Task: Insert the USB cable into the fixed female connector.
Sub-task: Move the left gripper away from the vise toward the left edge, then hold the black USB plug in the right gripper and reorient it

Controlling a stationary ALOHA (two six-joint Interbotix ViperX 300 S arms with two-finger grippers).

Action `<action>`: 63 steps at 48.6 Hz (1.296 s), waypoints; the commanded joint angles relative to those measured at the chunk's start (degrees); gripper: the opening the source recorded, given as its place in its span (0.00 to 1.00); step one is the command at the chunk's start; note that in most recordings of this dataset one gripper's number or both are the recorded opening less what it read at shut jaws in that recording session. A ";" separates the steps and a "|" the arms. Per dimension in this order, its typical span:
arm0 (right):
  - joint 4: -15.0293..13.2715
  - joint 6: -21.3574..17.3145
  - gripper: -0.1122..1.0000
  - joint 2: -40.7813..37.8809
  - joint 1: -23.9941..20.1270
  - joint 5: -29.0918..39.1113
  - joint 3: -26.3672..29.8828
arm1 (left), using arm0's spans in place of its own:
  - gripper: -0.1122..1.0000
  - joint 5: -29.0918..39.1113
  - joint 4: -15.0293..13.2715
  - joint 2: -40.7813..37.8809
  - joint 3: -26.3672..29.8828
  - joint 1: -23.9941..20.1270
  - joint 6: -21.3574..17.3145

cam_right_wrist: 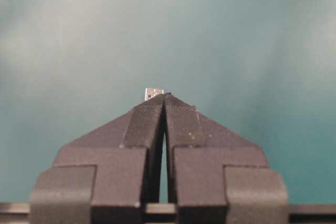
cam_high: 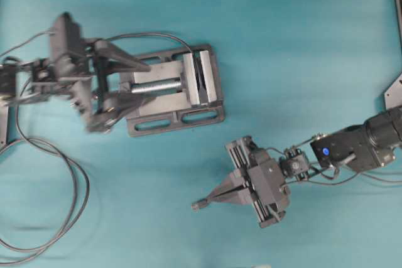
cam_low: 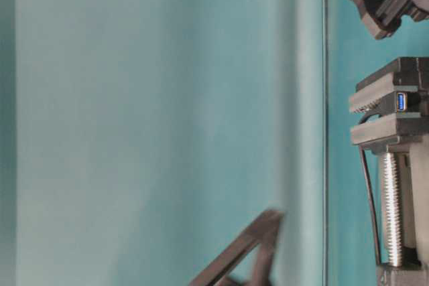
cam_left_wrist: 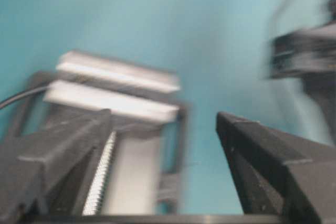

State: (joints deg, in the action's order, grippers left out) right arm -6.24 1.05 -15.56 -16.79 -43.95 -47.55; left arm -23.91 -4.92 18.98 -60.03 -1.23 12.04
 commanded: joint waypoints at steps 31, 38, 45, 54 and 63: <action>0.00 -2.02 0.42 -4.13 0.35 2.99 5.54 | 1.00 -20.57 0.44 41.75 -23.29 3.60 10.02; 0.09 -2.11 0.64 -6.33 0.26 2.81 6.68 | 1.00 -3.78 0.79 41.84 -22.41 2.72 3.78; 0.00 -2.11 0.59 -6.50 0.26 2.81 6.50 | 1.00 4.04 1.85 42.19 -22.41 2.64 -1.58; 0.09 -2.29 0.59 -6.42 0.35 2.99 6.06 | 1.00 6.42 1.93 42.28 -23.55 2.29 -5.27; 0.09 -3.25 0.59 -6.50 0.26 3.08 5.54 | 1.00 6.42 1.93 42.28 -24.52 2.20 -5.36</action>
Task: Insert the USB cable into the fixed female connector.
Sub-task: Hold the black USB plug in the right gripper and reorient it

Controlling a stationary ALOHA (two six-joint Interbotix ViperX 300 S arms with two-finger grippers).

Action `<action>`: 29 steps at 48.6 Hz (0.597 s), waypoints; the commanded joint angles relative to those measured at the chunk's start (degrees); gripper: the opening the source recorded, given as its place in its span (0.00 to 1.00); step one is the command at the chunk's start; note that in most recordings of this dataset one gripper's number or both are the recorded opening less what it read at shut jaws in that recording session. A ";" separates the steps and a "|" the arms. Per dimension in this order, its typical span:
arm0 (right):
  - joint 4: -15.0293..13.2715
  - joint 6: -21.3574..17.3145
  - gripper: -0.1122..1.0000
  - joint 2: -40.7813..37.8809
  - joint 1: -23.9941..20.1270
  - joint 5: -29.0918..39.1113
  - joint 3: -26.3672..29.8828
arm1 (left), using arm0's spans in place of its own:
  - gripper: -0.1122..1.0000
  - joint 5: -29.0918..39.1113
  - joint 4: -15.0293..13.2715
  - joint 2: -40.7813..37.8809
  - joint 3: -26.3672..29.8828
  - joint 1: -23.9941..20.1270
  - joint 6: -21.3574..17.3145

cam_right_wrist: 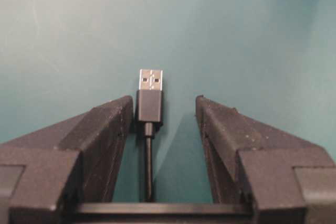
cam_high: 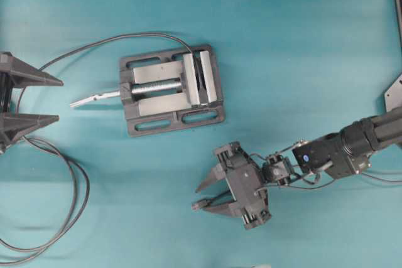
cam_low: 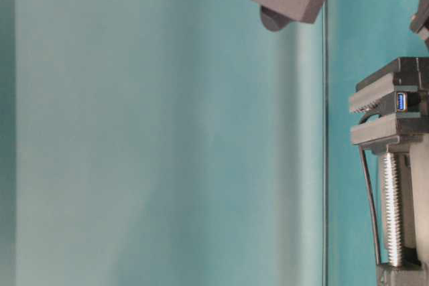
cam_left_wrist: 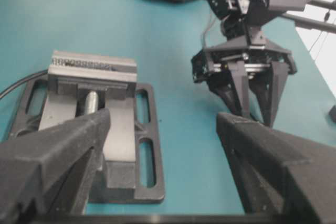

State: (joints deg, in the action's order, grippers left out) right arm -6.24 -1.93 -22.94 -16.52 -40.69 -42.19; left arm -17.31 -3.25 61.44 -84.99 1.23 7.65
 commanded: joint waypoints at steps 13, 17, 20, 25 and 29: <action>0.09 -1.58 0.57 0.70 -0.18 -0.18 -1.14 | 1.00 -0.18 0.26 -0.18 0.00 -0.18 -0.97; 0.00 -1.67 0.55 0.70 -0.44 -0.18 -1.32 | 1.00 -0.18 0.26 -0.18 -0.18 -0.26 -0.88; 0.00 -1.76 0.52 0.62 -0.88 -0.18 -1.14 | 1.00 -0.18 0.26 -0.18 -0.26 -0.18 -0.88; 0.00 -1.76 0.44 0.26 -1.41 -0.18 -0.97 | 1.00 -0.18 0.18 -0.26 -0.18 -0.26 -0.79; 0.09 -1.85 0.40 -0.35 -1.58 -0.18 -0.62 | 1.00 -0.18 0.26 -0.18 -0.26 -0.26 -0.79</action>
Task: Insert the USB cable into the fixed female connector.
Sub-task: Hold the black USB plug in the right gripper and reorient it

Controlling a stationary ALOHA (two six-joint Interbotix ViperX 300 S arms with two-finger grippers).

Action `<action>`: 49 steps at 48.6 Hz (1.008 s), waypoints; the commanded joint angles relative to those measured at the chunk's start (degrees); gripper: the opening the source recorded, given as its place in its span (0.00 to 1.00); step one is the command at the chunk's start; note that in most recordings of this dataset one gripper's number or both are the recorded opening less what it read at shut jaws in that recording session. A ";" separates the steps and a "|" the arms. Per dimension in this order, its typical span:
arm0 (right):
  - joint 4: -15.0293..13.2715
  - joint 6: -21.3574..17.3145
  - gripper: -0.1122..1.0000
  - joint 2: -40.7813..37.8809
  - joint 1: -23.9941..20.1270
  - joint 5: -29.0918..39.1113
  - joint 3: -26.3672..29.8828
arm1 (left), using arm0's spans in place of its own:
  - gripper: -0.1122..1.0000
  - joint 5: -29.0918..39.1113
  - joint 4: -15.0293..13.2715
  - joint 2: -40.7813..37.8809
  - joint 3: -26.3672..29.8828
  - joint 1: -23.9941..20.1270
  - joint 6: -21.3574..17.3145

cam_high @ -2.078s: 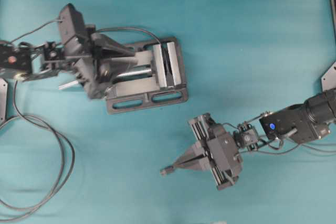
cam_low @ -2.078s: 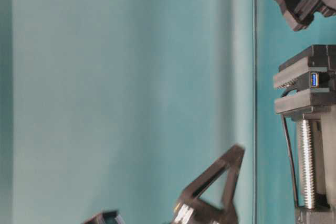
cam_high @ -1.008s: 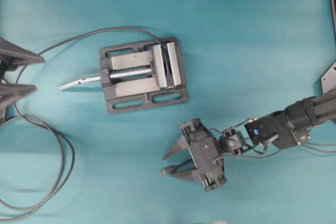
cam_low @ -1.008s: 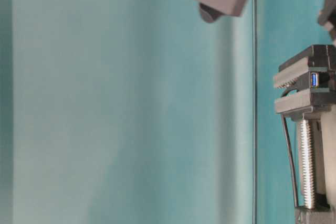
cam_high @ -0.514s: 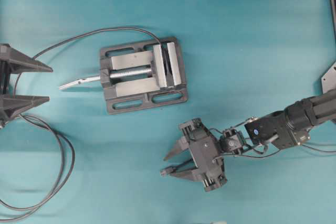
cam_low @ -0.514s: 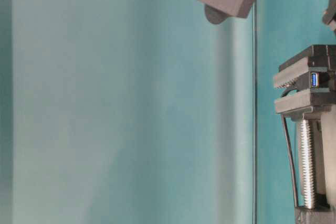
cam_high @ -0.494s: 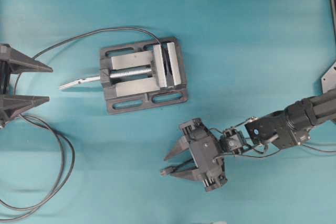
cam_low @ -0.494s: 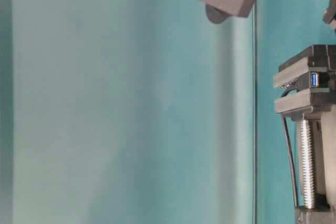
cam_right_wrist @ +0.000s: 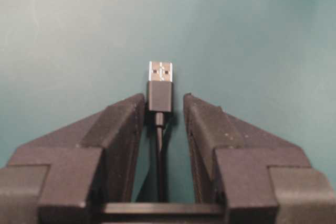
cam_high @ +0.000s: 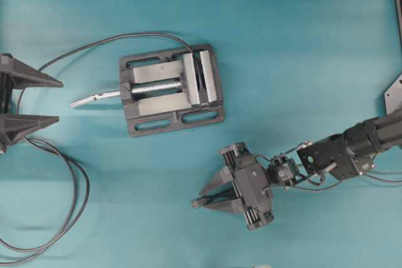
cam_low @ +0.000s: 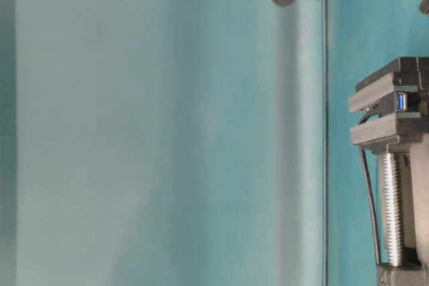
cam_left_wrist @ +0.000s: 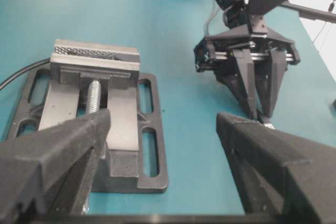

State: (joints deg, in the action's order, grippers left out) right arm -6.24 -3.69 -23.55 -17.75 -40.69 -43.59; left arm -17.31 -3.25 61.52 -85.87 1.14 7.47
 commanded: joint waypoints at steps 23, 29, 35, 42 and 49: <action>0.09 -0.44 0.40 -0.97 -0.70 -0.26 1.49 | 1.00 0.00 0.26 -0.26 0.09 -0.35 -0.35; 0.09 -0.53 0.40 -0.97 -0.70 -0.18 1.23 | 1.00 0.00 0.26 -0.26 0.00 -0.35 -0.35; 0.09 -0.44 0.40 -0.97 -0.70 -0.18 1.32 | 1.00 0.09 0.18 -0.35 -0.35 -0.53 -0.35; 0.09 -0.35 0.31 -0.97 -0.70 1.05 1.49 | 1.00 0.18 0.26 -0.26 -1.32 -1.05 -0.35; 0.00 -0.26 0.29 -0.88 -0.70 1.58 1.41 | 1.00 1.58 0.26 -0.26 -3.96 -1.67 -0.35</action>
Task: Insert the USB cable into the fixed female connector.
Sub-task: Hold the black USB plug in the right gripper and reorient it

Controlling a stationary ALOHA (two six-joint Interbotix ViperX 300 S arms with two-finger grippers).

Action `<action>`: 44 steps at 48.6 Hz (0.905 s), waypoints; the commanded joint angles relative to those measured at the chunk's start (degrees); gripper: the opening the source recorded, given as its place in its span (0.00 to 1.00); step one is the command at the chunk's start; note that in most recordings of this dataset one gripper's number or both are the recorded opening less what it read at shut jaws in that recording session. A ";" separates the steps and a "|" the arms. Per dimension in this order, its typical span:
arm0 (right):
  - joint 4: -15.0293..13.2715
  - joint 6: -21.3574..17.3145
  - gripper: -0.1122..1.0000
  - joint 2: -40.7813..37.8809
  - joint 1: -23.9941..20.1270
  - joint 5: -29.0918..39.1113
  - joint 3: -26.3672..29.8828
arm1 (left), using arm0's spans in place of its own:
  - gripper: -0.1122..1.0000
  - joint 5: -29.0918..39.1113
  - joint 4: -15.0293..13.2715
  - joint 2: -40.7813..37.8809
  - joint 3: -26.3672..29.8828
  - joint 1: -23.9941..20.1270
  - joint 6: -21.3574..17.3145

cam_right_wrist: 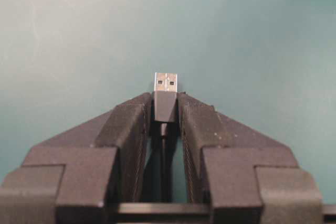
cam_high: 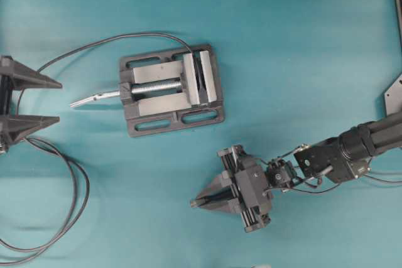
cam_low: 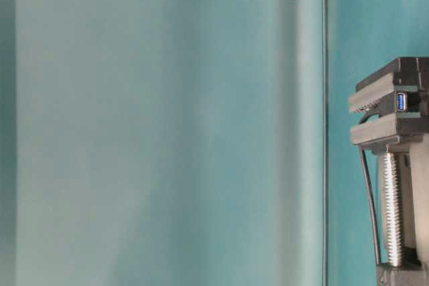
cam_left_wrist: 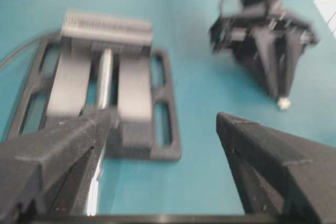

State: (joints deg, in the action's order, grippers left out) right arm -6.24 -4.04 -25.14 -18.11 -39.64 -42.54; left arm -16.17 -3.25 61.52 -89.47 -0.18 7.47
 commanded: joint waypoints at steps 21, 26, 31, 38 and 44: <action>1.23 -0.18 0.29 1.58 -0.35 0.88 0.97 | 1.00 1.49 0.18 -0.09 -0.79 -0.35 -0.26; 2.90 -0.09 0.29 3.34 -0.35 0.88 0.00 | 1.00 1.49 0.18 0.00 -0.79 -0.35 -0.26; 5.71 -0.09 0.29 5.62 -0.26 0.79 -1.67 | 1.00 1.49 0.18 0.00 -0.79 -0.35 -0.26; 10.37 0.35 0.29 7.47 -0.35 0.79 -3.25 | 1.00 1.49 0.18 -0.09 -0.79 -0.35 -0.26; 13.27 1.32 0.29 7.56 -0.62 0.53 -3.25 | 1.00 1.49 0.18 0.00 -0.79 -0.35 -0.26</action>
State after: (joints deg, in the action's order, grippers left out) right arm 5.36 -3.16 -19.51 -18.37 -38.67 -46.05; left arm -14.33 -3.16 61.79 -90.97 -0.35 7.47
